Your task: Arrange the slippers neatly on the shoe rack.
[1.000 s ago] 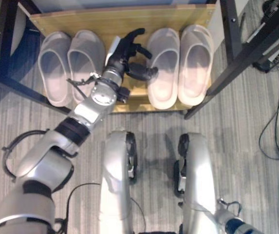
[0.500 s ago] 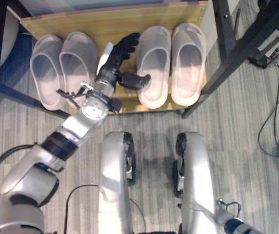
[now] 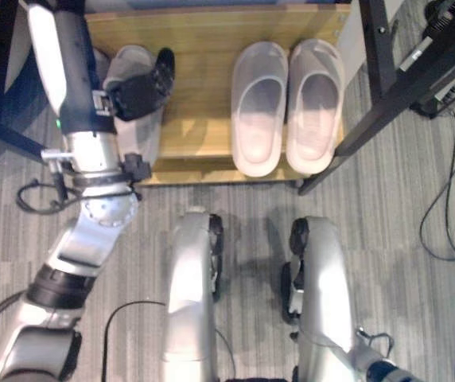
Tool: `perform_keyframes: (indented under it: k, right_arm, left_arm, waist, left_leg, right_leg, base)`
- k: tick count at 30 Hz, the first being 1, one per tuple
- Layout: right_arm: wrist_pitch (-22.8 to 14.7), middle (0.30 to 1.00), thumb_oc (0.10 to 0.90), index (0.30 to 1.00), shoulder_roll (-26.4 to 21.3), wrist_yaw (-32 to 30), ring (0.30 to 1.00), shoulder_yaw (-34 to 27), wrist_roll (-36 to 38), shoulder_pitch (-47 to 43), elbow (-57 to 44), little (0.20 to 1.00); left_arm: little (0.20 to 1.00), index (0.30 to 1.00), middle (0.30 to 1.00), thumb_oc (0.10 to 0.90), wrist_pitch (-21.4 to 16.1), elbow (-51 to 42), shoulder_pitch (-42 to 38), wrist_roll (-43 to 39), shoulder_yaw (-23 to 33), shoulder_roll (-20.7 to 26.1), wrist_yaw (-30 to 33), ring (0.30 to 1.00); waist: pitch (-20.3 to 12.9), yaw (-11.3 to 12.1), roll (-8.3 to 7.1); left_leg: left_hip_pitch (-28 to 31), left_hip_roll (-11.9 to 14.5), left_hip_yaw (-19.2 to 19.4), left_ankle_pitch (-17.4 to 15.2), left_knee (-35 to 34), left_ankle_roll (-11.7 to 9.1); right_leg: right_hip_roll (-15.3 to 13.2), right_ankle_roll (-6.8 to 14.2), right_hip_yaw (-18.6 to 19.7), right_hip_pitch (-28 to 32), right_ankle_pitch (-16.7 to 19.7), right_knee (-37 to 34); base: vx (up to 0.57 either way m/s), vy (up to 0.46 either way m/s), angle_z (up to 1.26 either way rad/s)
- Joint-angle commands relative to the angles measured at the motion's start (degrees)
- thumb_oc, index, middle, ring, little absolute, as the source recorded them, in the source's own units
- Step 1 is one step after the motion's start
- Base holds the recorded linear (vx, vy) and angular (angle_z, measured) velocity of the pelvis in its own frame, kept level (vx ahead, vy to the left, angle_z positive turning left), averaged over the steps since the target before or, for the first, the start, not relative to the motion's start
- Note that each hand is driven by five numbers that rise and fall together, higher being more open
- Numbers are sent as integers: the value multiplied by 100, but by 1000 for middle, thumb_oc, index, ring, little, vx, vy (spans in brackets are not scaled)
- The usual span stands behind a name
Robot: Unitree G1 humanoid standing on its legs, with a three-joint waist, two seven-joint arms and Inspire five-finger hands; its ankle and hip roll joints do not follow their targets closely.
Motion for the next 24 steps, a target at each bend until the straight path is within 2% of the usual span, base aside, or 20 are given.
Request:
perform_keyframes:
  k: [1,4,7,11,14,15,17,21,24]
  right_arm:
    - [-222,900,800,900,7,-315,900,-312,-68,30,-158,900]
    - [-295,900,800,900,-183,-549,900,-527,-58,-490,-175,900]
    - [-311,900,800,900,-342,-760,900,-730,-136,-905,-230,900]
    - [-317,900,800,900,-451,-961,900,-899,-263,-1063,-270,900]
    - [-367,900,800,900,-417,-1175,900,-1184,-110,-1284,-186,900]
    - [-369,900,800,900,-415,-1179,900,-1187,-114,-1290,-181,900]
    - [-374,900,800,900,-444,-1260,900,-1294,-114,-1358,-99,900]
    - [-353,900,800,900,-389,-1316,900,-1315,-182,-1326,83,900]
    - [-321,900,800,900,-278,-1311,900,-1281,-285,-1089,151,900]
  left_arm:
    - [900,900,900,800,-870,-974,-274,-103,364,-33,-20,900]
    - [900,900,900,800,-1080,-1234,-174,12,437,-152,-25,900]
    - [900,900,900,800,-1328,-1458,-174,-361,345,-355,-244,900]
    - [900,900,900,800,-1449,-1650,-55,-340,343,-592,-201,900]
    - [900,900,900,800,-1479,-1596,-46,-170,291,-999,135,900]
    - [900,900,900,800,-1478,-1599,-48,-157,287,-1001,145,900]
    - [900,900,900,800,-1445,-1560,100,79,226,-974,198,900]
    - [900,900,900,800,-1527,-1628,384,-29,23,-1002,42,900]
    - [900,900,900,800,-1615,-1551,699,-725,-222,-1179,-395,900]
  waist:
    - [-166,244,50]
    - [-166,363,-22]
    - [-166,487,-95]
    - [-166,526,-94]
    - [-172,599,-92]
    - [-172,593,-82]
    - [-347,634,-62]
    - [-660,681,-69]
    - [-942,667,-111]
  left_leg:
    - [521,-365,-518,-710,-463,54]
    - [521,-355,-440,-520,-1013,65]
    - [521,-436,-467,-262,-1450,69]
    - [521,-440,-471,-58,-1761,76]
    - [521,-438,-459,168,-2175,122]
    - [521,-447,-467,188,-2195,123]
    - [521,-429,-462,295,-2516,141]
    - [521,-483,-500,511,-2981,129]
    - [521,-544,-560,760,-3437,89]
  right_leg:
    - [-75,-479,135,-227,917,-1055]
    - [-108,-477,99,-227,1053,-1531]
    - [-183,-436,132,-226,1180,-1853]
    - [-336,-432,92,-217,1246,-2129]
    - [-525,-362,-60,-94,1353,-2574]
    - [-535,-362,-71,-86,1366,-2595]
    - [-636,-299,-169,-29,1427,-2903]
    - [-761,-210,-296,40,1573,-3366]
    - [-844,-225,-426,133,1650,-3811]
  base:
    - [0,0,0]
    - [-47,-13,4]
    - [-32,-20,11]
    - [-3,34,18]
    - [-14,51,12]
    - [-17,77,29]
    - [26,85,31]
    - [19,47,17]
    - [0,-7,19]
